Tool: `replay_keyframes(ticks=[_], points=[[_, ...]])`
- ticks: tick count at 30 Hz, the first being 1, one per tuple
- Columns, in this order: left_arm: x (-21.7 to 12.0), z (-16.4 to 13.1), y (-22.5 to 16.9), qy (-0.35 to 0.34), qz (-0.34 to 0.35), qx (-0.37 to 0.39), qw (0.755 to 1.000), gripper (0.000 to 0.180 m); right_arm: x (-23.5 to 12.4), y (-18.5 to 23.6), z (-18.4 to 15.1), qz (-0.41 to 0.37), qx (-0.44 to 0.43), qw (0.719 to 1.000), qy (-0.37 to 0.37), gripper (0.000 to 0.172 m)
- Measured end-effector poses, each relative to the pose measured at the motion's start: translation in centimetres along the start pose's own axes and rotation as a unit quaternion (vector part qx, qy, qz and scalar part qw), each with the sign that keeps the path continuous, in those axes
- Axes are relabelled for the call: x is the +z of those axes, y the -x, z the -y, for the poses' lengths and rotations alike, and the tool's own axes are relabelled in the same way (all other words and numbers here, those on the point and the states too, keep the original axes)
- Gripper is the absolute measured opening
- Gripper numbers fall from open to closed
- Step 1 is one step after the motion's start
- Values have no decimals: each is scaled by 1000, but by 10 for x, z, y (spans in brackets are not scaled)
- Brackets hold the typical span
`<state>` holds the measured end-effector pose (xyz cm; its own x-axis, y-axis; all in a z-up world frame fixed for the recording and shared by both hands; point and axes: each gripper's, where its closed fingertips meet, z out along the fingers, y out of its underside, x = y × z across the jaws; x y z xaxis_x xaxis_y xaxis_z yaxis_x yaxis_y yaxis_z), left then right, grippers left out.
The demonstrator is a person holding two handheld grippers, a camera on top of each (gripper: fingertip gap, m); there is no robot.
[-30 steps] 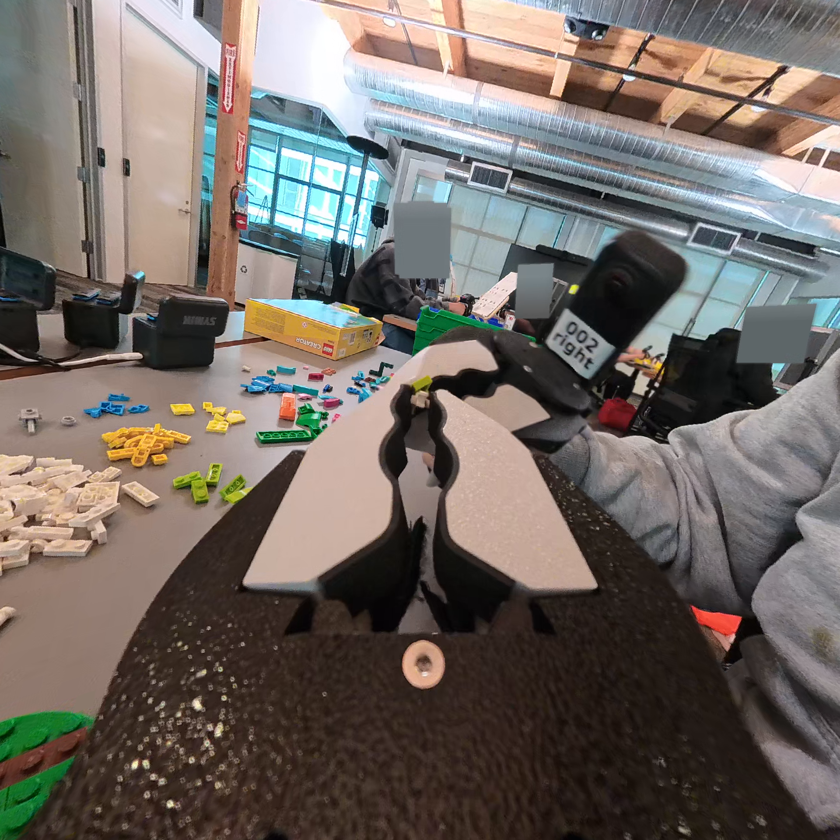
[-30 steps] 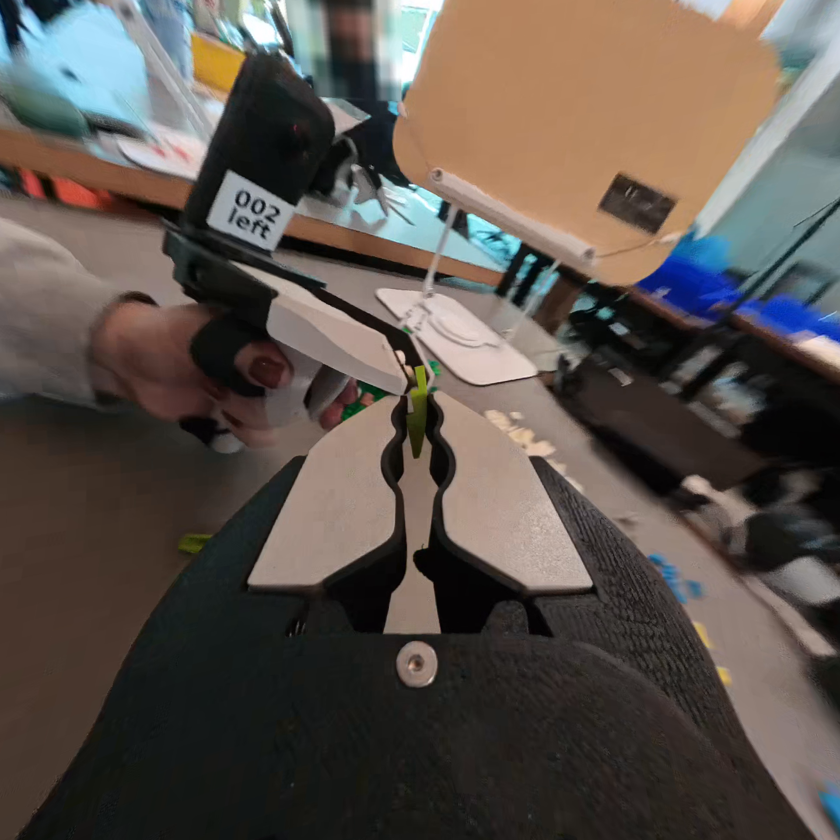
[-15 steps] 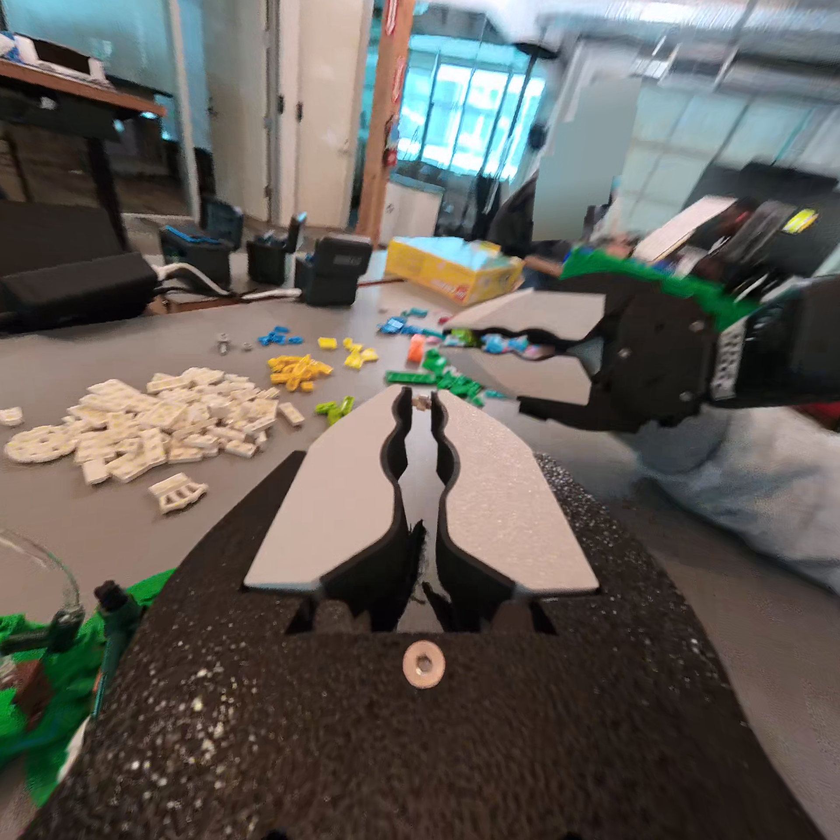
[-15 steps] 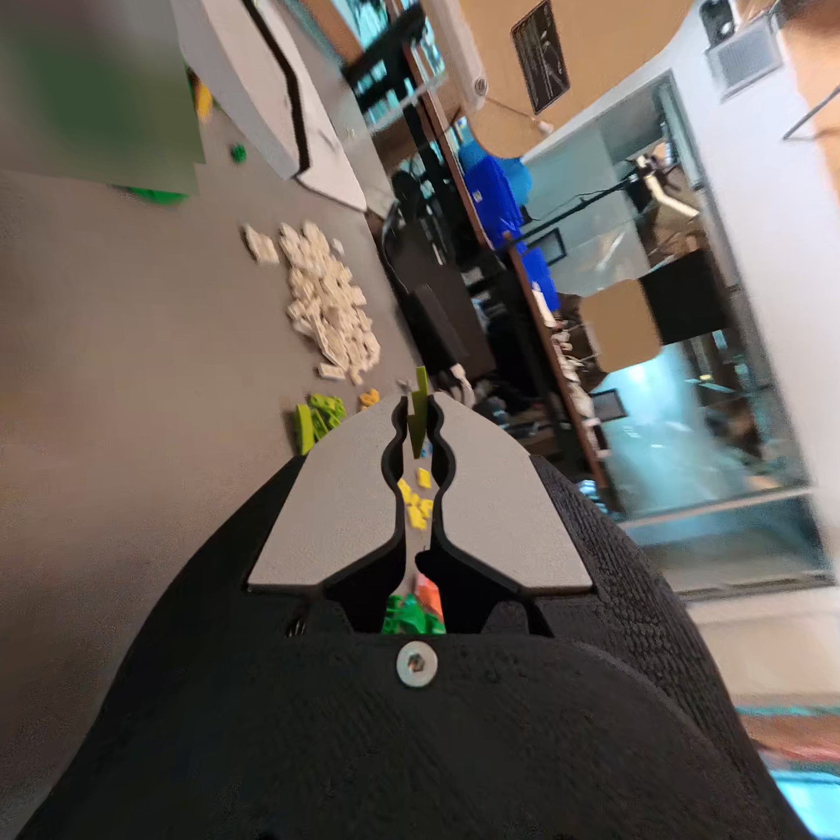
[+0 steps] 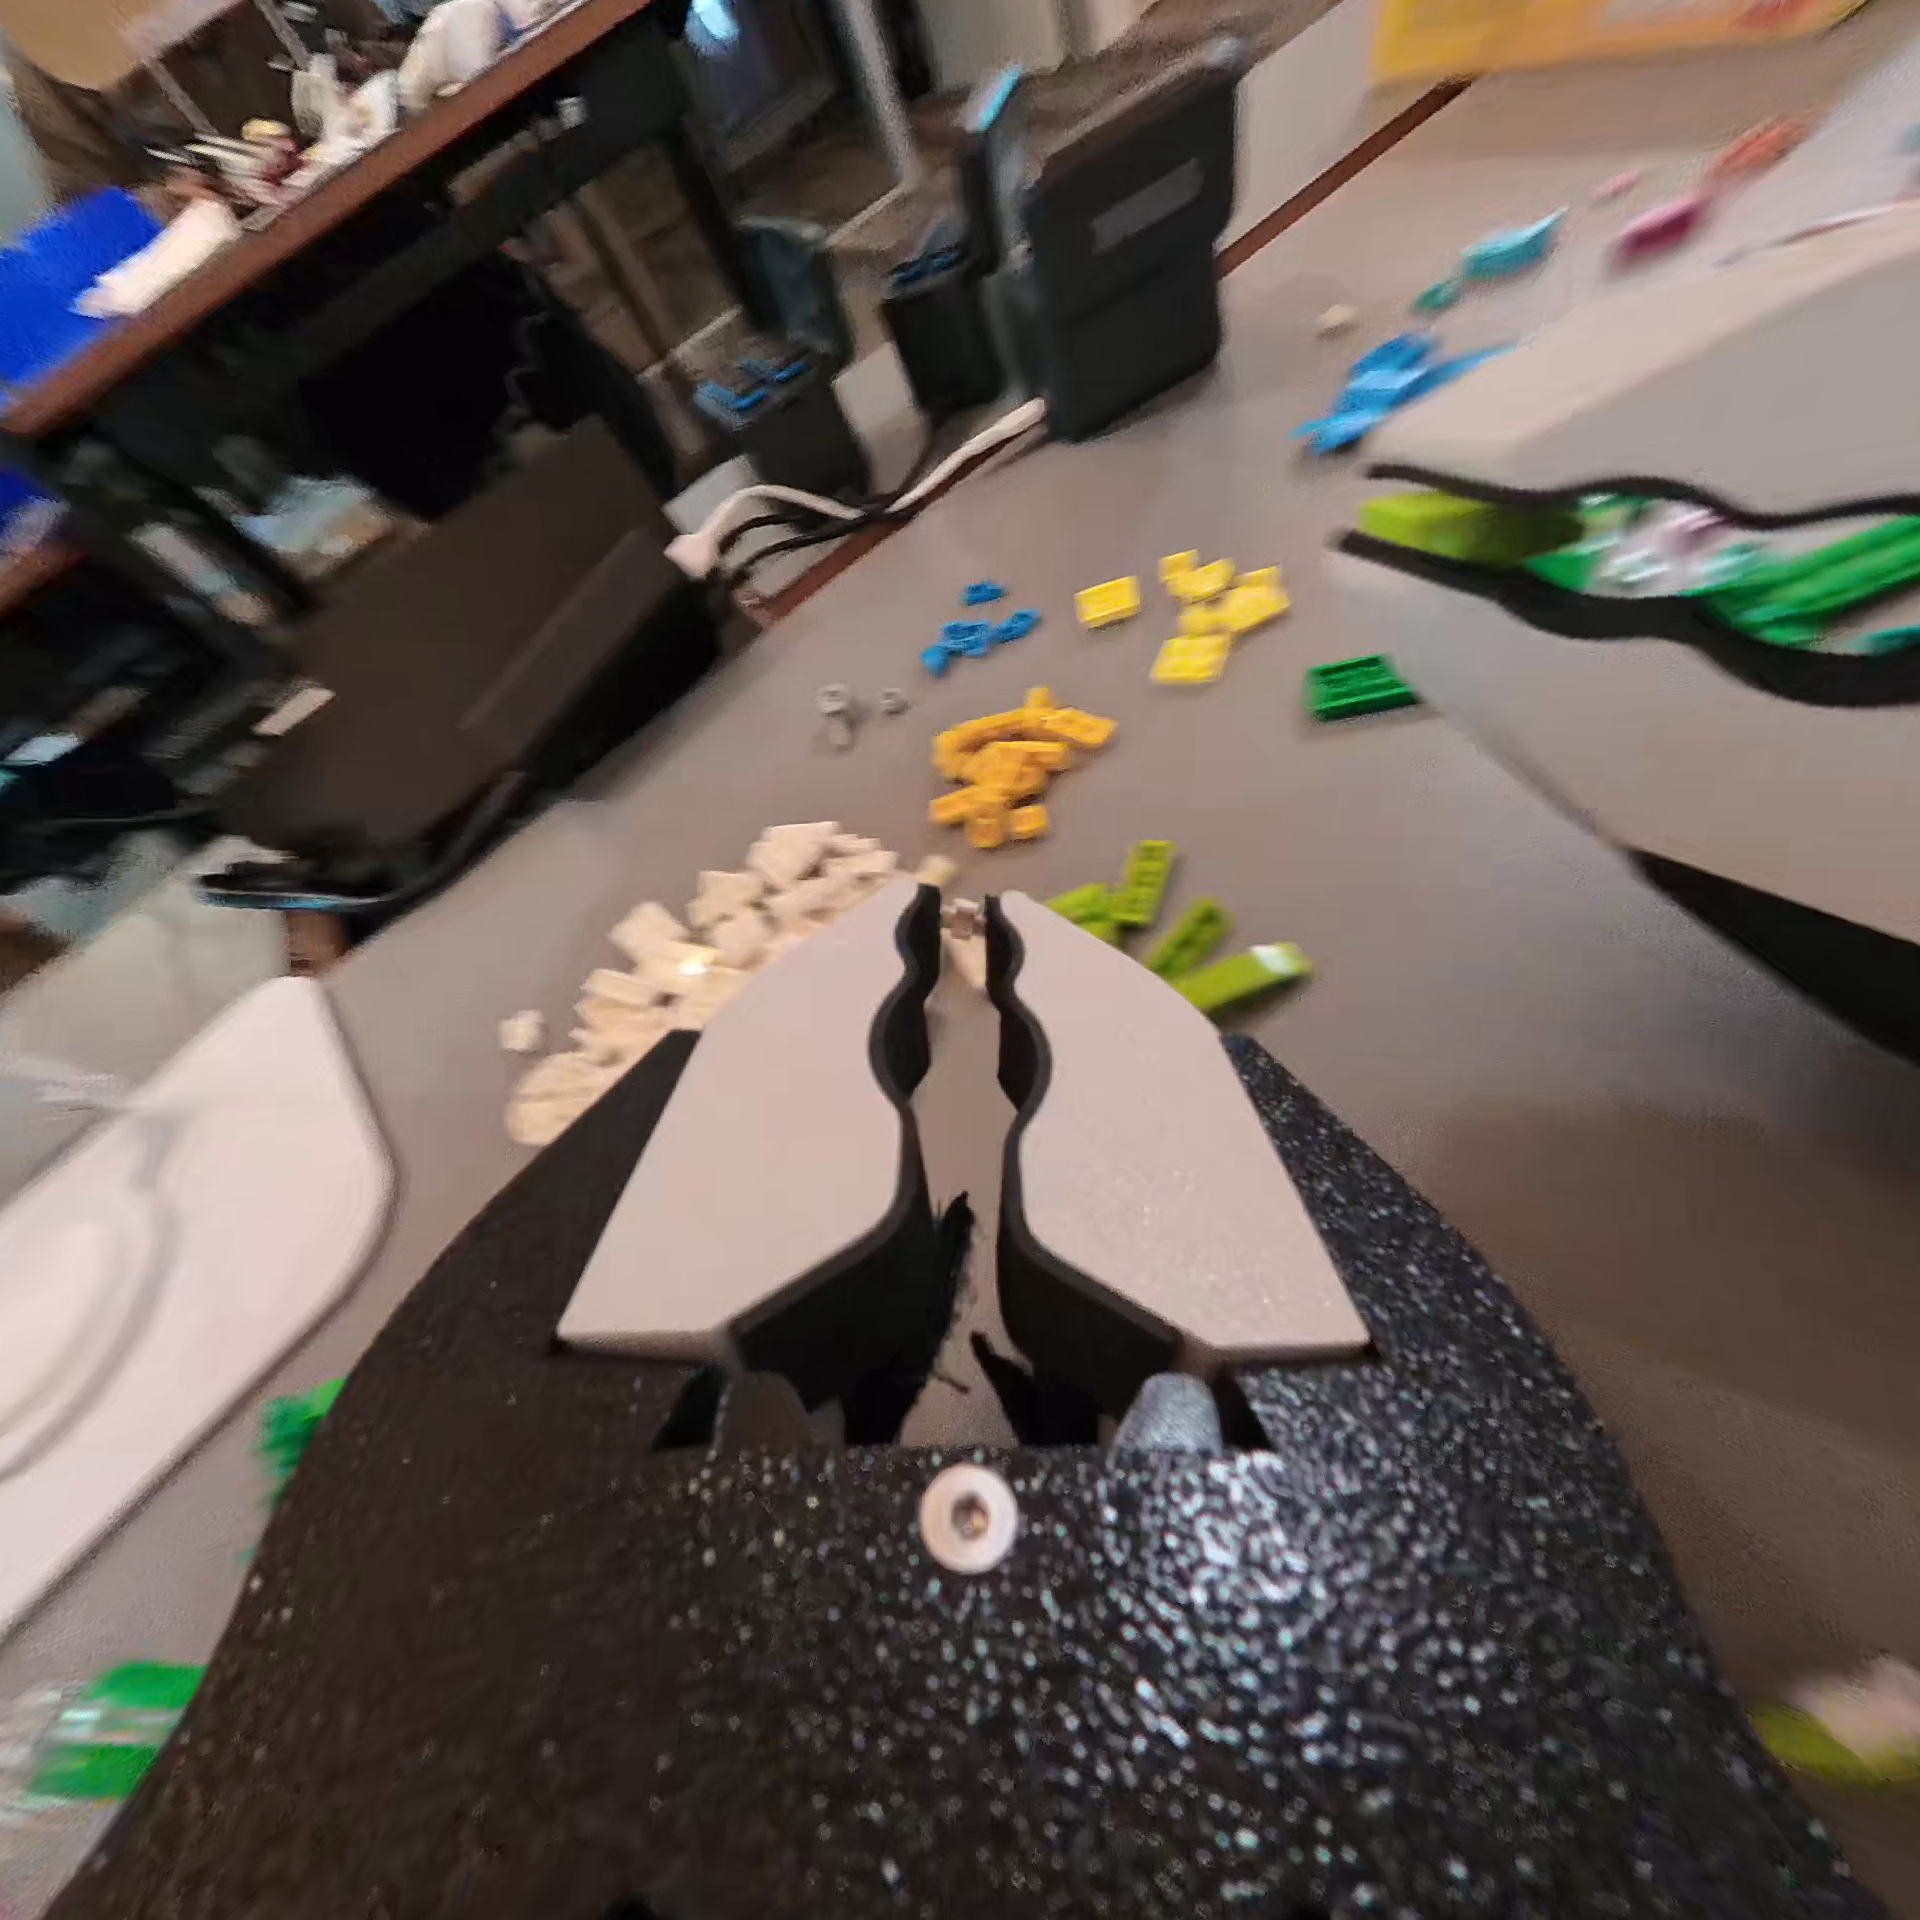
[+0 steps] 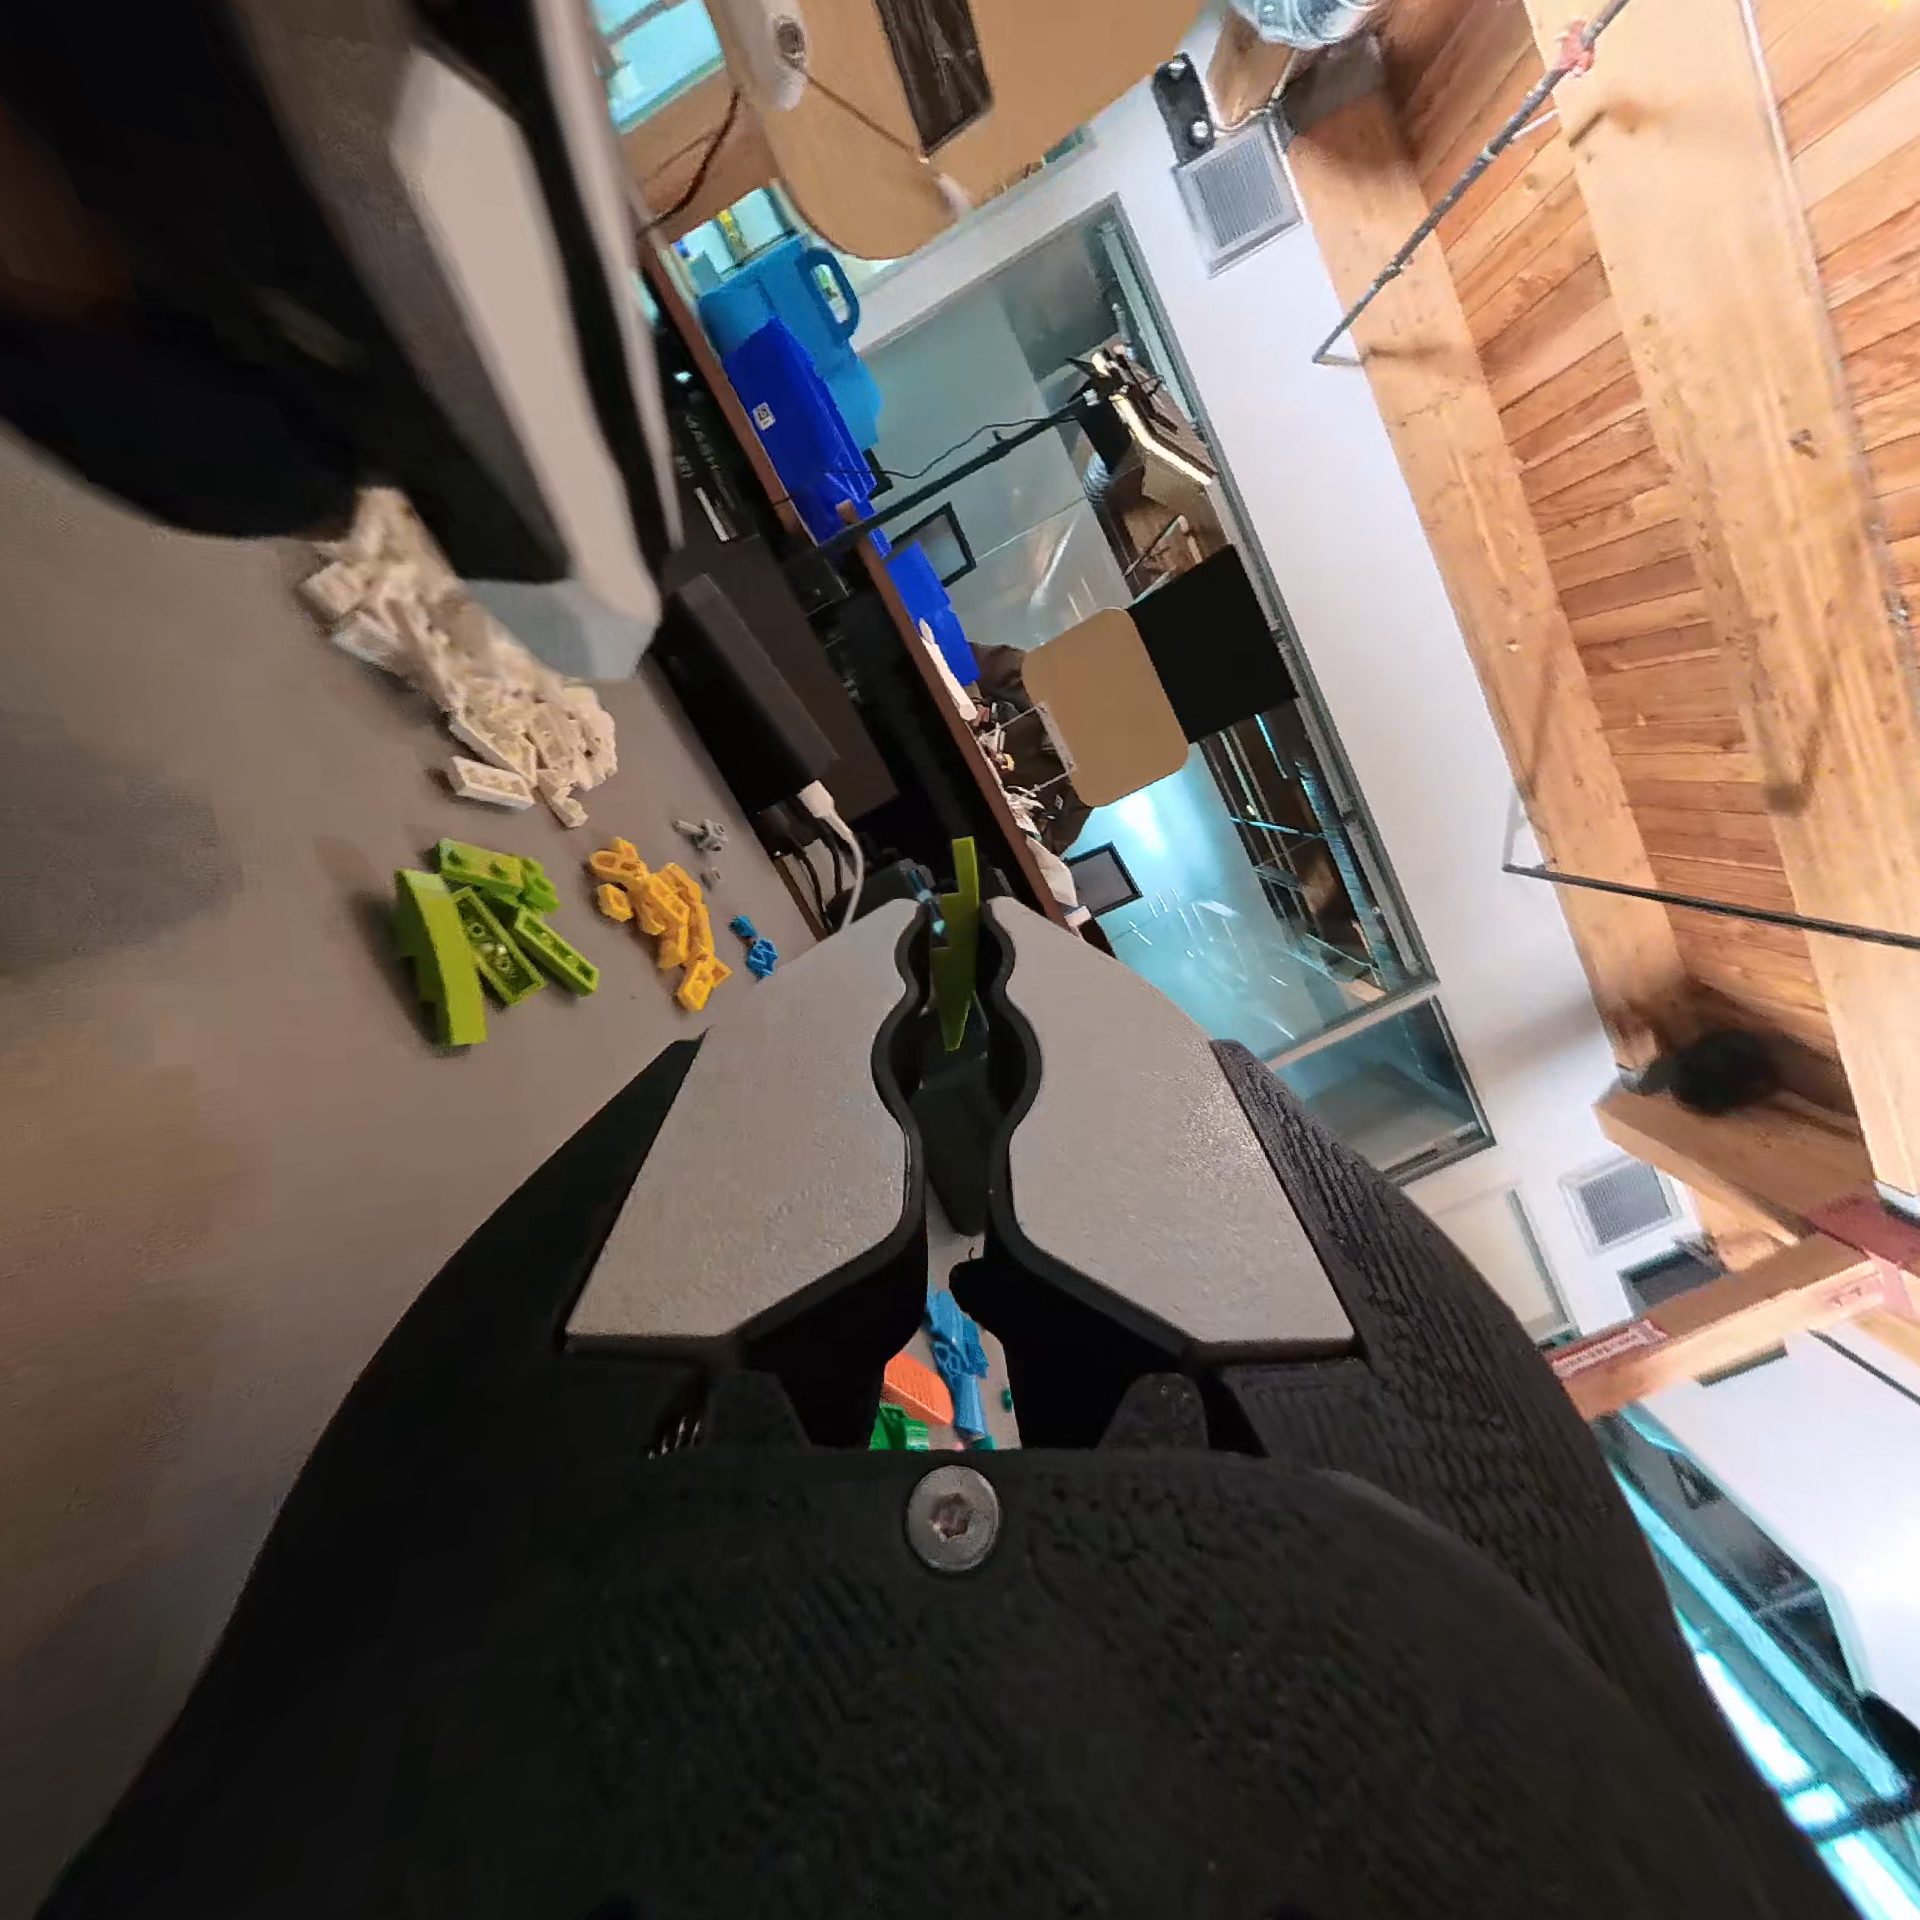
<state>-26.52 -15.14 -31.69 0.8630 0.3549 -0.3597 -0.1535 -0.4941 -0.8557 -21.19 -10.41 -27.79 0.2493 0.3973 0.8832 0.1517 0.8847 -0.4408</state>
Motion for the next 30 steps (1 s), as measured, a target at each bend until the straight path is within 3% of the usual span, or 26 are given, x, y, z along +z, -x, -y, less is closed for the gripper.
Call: replay_keyframes(ticks=[2, 5, 8, 18, 30], points=[[14, -2, 19, 41, 52, 32, 997, 8, 1, 8, 1, 15, -12, 1000, -3, 6], [33, -7, 37, 76, 76, 2, 994, 8, 1, 18, 2, 41, -26, 999, -7, 6], [46, -16, 42, 115, 60, -49, 990, 43, 2, 26, 2, 62, -33, 997, -6, 6], [47, -20, 52, 108, 67, -98, 987, 73, 17, 58, -11, 157, -25, 986, 45, 7], [43, -16, 64, 94, 93, -101, 986, 74, 18, 85, -13, 330, 77, 931, 136, 8]])
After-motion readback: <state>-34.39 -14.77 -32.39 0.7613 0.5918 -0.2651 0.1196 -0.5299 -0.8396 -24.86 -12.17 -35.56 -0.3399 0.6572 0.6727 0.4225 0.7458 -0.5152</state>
